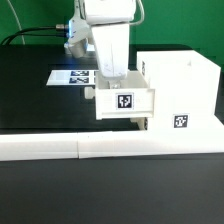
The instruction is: Assemble drawer
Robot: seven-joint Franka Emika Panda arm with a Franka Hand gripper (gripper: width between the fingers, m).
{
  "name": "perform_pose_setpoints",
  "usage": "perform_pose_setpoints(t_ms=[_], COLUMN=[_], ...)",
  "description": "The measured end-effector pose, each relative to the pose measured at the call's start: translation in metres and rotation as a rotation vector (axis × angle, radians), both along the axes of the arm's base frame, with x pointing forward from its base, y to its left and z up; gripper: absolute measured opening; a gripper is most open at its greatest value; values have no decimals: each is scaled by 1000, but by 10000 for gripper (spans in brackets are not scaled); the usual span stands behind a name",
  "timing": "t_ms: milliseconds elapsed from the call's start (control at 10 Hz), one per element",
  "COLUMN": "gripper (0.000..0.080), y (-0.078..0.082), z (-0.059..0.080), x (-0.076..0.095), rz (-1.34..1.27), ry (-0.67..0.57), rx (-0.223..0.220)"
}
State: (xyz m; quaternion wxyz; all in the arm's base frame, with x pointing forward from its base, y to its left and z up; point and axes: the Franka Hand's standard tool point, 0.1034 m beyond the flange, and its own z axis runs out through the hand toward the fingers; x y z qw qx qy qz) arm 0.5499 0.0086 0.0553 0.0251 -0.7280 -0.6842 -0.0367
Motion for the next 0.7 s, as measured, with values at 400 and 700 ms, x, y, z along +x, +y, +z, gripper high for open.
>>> perform_pose_setpoints(t_ms=[400, 700], gripper=[41, 42], y=[3, 6], z=[0, 0], x=[1, 2], rz=[5, 0], ry=[0, -4], rx=[1, -11])
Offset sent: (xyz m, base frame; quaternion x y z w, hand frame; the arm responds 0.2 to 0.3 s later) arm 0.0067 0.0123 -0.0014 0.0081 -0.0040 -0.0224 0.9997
